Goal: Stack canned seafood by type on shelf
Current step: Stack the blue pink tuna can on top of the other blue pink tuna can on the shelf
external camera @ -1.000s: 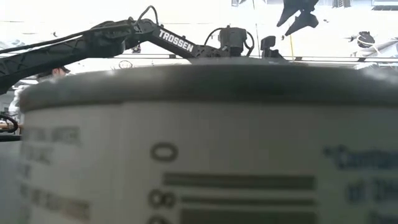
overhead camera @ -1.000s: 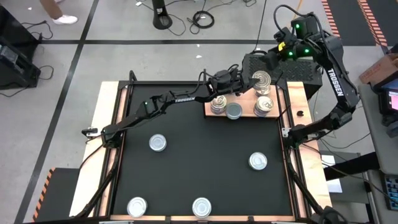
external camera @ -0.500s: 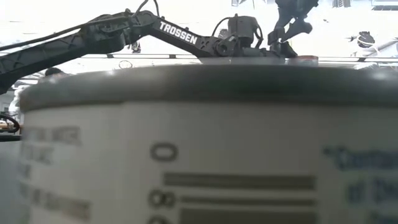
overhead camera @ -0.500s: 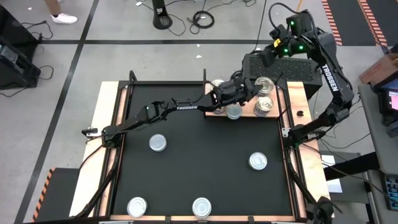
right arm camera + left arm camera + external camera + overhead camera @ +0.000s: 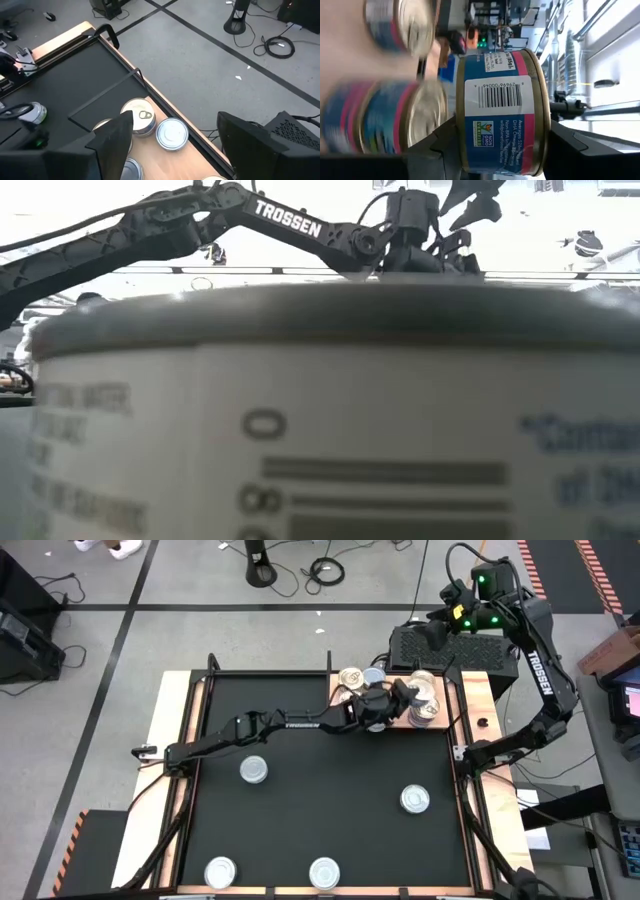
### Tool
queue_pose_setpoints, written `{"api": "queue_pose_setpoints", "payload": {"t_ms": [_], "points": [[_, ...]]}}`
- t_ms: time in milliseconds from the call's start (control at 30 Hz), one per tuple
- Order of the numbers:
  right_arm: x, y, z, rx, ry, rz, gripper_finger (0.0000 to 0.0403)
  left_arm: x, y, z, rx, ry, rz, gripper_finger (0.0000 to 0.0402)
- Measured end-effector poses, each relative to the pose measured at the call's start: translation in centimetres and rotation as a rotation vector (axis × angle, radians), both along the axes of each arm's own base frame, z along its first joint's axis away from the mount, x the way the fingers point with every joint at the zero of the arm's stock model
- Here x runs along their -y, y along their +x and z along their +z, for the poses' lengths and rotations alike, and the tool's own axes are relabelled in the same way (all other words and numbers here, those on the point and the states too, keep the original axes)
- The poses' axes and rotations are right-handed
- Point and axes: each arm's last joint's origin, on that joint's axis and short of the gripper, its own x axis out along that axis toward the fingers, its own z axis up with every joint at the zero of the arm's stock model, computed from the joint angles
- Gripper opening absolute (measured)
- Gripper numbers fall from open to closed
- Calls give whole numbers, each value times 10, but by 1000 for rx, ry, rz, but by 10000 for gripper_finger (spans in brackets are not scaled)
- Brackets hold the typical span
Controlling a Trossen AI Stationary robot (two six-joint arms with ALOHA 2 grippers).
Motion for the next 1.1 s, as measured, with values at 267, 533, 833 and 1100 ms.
{"api": "queue_pose_setpoints", "payload": {"t_ms": [267,533,833,1100], "points": [[-2,1,-2,-2,39,-6,281,-10,0,-3,-42,100,-37,196],[2,6,-26,-59,139,0,281,-2,9,-36,-47,92,-156,196],[4,8,-34,-72,166,-4,281,-3,10,-37,-19,101,-170,196],[4,8,-34,-72,165,-3,281,-7,9,-35,3,115,-149,285]]}}
